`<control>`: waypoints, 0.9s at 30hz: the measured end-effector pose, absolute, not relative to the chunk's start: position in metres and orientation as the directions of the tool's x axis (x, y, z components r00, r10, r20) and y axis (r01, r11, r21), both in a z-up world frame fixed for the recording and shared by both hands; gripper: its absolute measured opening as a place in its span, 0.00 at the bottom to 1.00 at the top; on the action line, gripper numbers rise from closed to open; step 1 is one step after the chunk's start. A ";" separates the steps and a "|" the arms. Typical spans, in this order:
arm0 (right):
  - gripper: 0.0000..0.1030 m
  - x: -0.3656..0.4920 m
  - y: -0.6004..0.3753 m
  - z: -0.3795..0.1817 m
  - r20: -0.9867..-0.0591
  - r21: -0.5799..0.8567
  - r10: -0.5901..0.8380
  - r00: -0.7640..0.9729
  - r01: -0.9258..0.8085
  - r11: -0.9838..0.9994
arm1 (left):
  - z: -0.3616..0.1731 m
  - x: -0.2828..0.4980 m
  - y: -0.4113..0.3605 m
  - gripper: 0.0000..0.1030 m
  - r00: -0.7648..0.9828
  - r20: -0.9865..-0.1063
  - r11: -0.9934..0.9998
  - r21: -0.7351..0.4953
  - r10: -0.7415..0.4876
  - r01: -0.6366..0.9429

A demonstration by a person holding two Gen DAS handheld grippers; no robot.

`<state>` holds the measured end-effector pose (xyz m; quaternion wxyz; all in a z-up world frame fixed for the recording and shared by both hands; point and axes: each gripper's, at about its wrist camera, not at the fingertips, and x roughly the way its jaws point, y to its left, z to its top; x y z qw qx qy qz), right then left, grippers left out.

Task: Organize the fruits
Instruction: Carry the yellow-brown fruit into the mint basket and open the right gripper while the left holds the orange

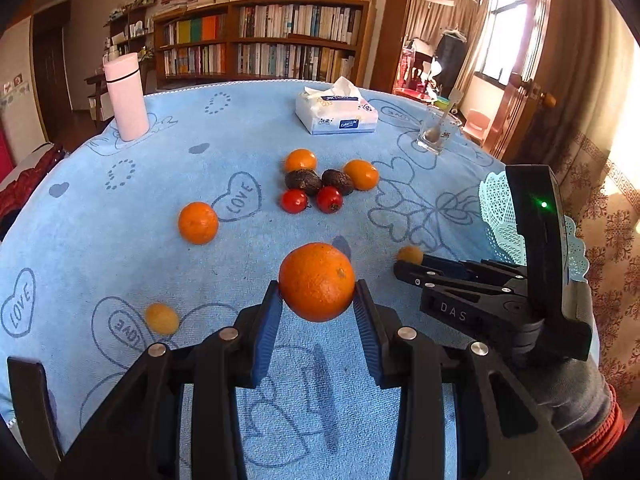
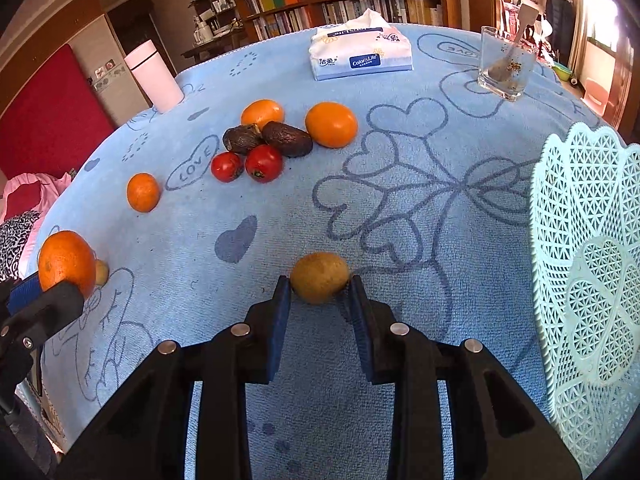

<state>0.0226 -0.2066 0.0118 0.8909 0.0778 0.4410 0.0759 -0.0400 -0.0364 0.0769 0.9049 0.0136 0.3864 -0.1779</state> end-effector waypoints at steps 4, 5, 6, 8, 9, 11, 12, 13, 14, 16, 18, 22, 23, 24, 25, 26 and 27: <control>0.29 0.017 -0.203 0.015 -0.766 0.165 0.164 0.622 -0.057 0.985 | 0.078 -0.041 -0.030 0.36 0.644 -0.701 0.939 -0.116 -0.307 0.323; 0.29 0.016 -0.203 0.017 -0.760 0.155 0.152 0.632 -0.051 0.987 | 0.078 -0.041 -0.029 0.36 0.645 -0.700 0.940 -0.115 -0.306 0.321; 0.29 0.013 -0.203 0.020 -0.751 0.139 0.135 0.646 -0.045 0.989 | 0.079 -0.041 -0.030 0.36 0.646 -0.700 0.941 -0.114 -0.304 0.320; 0.29 0.005 -0.203 0.029 -0.728 0.099 0.094 0.679 -0.032 0.995 | 0.079 -0.041 -0.030 0.36 0.646 -0.701 0.941 -0.111 -0.303 0.321; 0.29 0.002 -0.204 0.034 -0.714 0.081 0.075 0.696 -0.024 0.996 | 0.079 -0.041 -0.032 0.36 0.646 -0.701 0.940 -0.108 -0.302 0.323; 0.29 -0.006 -0.208 0.044 -0.686 0.051 0.038 0.727 -0.004 0.999 | 0.079 -0.041 -0.037 0.36 0.644 -0.702 0.938 -0.100 -0.302 0.331; 0.29 -0.010 -0.211 0.049 -0.672 0.039 0.020 0.740 0.008 0.999 | 0.080 -0.042 -0.041 0.36 0.644 -0.703 0.937 -0.095 -0.303 0.336; 0.29 -0.014 -0.215 0.053 -0.659 0.028 0.004 0.752 0.019 0.999 | 0.080 -0.042 -0.045 0.36 0.642 -0.703 0.935 -0.091 -0.304 0.343; 0.29 -0.018 -0.219 0.056 -0.648 0.019 -0.012 0.761 0.032 0.999 | 0.080 -0.042 -0.050 0.36 0.641 -0.704 0.933 -0.087 -0.306 0.350; 0.29 -0.025 -0.229 0.061 -0.631 0.001 -0.047 0.774 0.061 0.998 | 0.081 -0.042 -0.062 0.36 0.637 -0.705 0.926 -0.078 -0.313 0.368; 0.29 -0.033 -0.241 0.064 -0.620 -0.006 -0.075 0.781 0.091 0.996 | 0.082 -0.043 -0.075 0.36 0.633 -0.705 0.919 -0.069 -0.321 0.389; 0.29 -0.048 -0.270 0.067 -0.611 -0.001 -0.126 0.781 0.158 0.987 | 0.085 -0.044 -0.103 0.36 0.622 -0.704 0.899 -0.051 -0.342 0.436; 0.29 -0.051 -0.277 0.067 -0.609 -0.004 -0.142 0.780 0.176 0.984 | 0.085 -0.043 -0.111 0.36 0.620 -0.704 0.894 -0.048 -0.347 0.446; 0.29 -0.054 -0.284 0.067 -0.607 -0.008 -0.159 0.779 0.194 0.981 | 0.086 -0.043 -0.119 0.36 0.617 -0.704 0.888 -0.044 -0.353 0.457; 0.29 -0.057 -0.290 0.068 -0.603 -0.012 -0.176 0.778 0.212 0.977 | 0.086 -0.042 -0.126 0.36 0.615 -0.703 0.883 -0.040 -0.357 0.467; 0.29 -0.059 -0.297 0.068 -0.600 -0.015 -0.192 0.776 0.229 0.973 | 0.087 -0.042 -0.134 0.36 0.613 -0.702 0.878 -0.036 -0.362 0.477; 0.29 -0.062 -0.303 0.068 -0.598 -0.019 -0.208 0.774 0.246 0.969 | 0.088 -0.041 -0.141 0.36 0.611 -0.701 0.873 -0.032 -0.367 0.487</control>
